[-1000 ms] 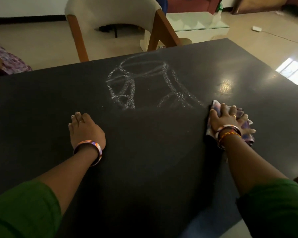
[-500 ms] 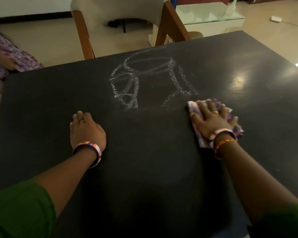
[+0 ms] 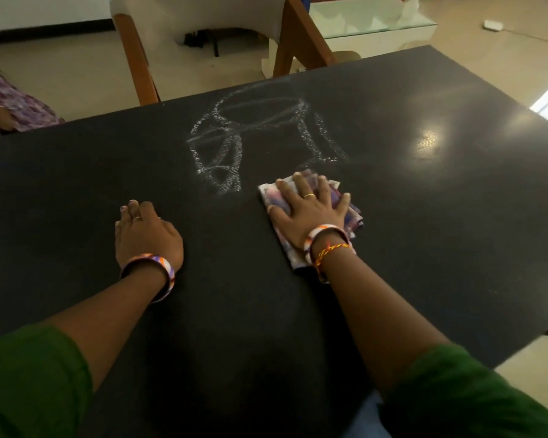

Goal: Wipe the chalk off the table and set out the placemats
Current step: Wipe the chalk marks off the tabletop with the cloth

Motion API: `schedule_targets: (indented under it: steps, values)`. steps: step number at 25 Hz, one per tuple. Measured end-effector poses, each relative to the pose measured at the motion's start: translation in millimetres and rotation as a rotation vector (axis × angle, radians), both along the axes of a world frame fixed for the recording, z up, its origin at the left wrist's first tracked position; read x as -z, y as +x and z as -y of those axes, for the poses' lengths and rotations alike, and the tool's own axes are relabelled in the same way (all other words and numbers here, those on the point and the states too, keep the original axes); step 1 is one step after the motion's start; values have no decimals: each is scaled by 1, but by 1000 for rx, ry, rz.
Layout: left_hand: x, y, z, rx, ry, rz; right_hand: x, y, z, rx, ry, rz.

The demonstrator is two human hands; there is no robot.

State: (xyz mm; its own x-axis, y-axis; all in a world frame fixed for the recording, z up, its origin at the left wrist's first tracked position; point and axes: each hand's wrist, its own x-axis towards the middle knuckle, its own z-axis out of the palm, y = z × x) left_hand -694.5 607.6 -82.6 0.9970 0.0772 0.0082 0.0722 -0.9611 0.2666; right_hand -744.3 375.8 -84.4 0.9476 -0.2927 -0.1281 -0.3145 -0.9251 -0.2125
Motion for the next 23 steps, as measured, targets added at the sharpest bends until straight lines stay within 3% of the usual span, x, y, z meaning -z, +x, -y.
schedule_targets:
  steps: [5,8,10,15,17,23]
  values:
    - [1,0,-1,3,2,-2,-7,-65,128,641,13,-46]
    - [1,1,0,0,22,-5,-13,-100,133,838,48,-82]
    - [0,1,1,-1,27,-6,-12,-89,100,771,40,-60]
    - [1,0,-2,23,25,4,-3,-53,-42,175,20,3]
    - [1,-1,-3,27,5,14,-5,-55,-43,90,13,-10]
    - [2,0,-3,24,-7,28,-5,-141,68,638,38,-18]
